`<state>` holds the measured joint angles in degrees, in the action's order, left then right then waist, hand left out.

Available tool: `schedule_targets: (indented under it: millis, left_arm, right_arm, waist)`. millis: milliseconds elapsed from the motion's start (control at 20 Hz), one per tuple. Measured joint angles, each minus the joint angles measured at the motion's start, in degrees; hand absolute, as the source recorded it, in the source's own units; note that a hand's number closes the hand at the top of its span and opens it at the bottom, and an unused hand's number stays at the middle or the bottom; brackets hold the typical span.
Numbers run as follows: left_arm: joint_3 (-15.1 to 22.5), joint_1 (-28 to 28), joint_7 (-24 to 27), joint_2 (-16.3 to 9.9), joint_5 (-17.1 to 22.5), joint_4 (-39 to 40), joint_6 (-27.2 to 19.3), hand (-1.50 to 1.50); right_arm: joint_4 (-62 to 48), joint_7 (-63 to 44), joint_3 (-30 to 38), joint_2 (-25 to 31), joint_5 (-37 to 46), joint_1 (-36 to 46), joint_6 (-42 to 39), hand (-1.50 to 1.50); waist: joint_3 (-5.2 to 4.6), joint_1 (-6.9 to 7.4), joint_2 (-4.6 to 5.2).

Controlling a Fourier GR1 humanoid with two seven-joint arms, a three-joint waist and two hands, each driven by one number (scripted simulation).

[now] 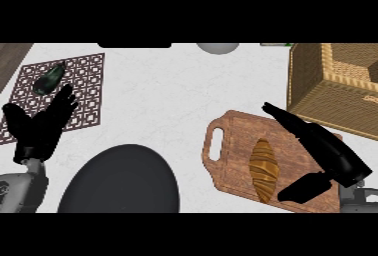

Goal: Pick the croissant from the cutting board and place it in the basket

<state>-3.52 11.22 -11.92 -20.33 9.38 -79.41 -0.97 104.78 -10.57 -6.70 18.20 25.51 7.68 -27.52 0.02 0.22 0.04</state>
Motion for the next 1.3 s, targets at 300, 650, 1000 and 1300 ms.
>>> schedule_targets:
  millis: [300, 650, 1000, 1300]
  left_arm:
    - [-1.0, 0.0, -0.1, 1.0, -1.4, -0.3, 0.6, 0.00]
    - [-2.6, 0.6, -0.2, 2.6, -3.0, 0.4, 1.7, 0.00]
    - [-2.7, -0.5, -1.8, 4.6, -4.3, -2.6, 1.5, 0.00]
    - [-4.1, 1.0, -1.5, 4.6, -5.1, -0.4, 2.7, 0.00]
  right_arm:
    - [-6.6, 4.0, -1.4, -0.4, 5.3, -0.1, 0.4, -1.50]
    - [-7.5, 7.3, 0.4, -0.6, 7.5, -0.7, -1.4, -1.50]
    - [-6.4, 11.5, 1.4, -1.1, 7.3, -3.7, -3.2, -1.50]
    - [-6.7, 15.6, 1.4, -1.3, 9.2, -5.4, -3.2, -1.50]
  waist:
    - [-0.01, -0.10, -0.02]
    - [-0.02, -0.23, -0.04]
    - [-0.01, -0.27, -0.07]
    - [-0.01, -0.30, -0.05]
